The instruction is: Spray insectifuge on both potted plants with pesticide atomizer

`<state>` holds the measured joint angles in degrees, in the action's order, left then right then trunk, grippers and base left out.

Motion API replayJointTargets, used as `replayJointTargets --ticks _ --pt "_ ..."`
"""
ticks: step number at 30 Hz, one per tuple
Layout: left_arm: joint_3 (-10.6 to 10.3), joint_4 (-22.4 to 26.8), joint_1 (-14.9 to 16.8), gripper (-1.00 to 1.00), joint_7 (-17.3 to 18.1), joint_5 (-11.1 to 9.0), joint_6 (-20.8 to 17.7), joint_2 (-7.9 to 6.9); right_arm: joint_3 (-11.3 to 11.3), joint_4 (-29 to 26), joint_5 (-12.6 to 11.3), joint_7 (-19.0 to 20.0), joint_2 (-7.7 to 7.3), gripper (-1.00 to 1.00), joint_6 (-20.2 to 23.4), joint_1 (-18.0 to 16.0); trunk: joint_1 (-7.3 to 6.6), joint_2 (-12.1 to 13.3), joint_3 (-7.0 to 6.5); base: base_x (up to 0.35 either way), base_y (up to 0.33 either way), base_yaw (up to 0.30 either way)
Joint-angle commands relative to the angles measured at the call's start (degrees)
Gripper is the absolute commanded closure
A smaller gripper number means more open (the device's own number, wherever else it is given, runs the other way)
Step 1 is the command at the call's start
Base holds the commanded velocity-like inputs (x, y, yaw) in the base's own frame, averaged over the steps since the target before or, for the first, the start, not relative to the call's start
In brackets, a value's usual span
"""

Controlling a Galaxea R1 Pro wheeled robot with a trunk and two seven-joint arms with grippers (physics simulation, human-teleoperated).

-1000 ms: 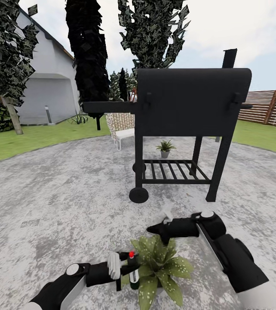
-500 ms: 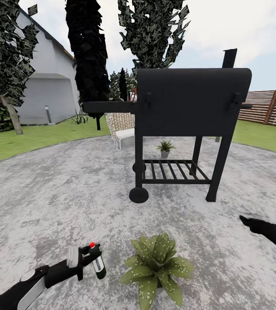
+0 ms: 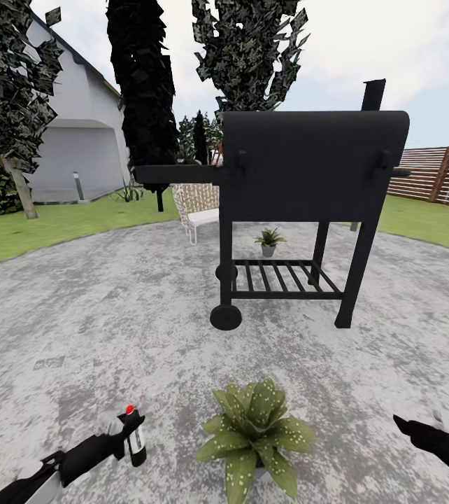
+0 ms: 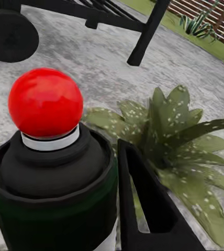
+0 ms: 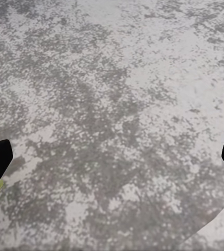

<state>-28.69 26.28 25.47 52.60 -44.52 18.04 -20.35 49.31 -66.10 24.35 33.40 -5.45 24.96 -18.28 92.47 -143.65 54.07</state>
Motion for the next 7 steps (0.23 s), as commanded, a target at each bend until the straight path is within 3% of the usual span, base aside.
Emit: replayJointTargets --ticks 1,7 --pt "-0.02 -0.23 0.01 1.00 -0.98 0.02 0.06 0.02 0.00 0.00 0.00 0.00 0.00 -1.00 0.00 0.00 0.00 0.00 0.00 0.000 0.000 0.000" --pt "-0.19 -1.18 0.02 1.00 -5.29 0.08 0.07 -0.51 0.00 0.01 0.00 -0.03 0.00 -1.00 0.00 0.00 0.00 0.00 0.00 0.000 0.000 0.000"
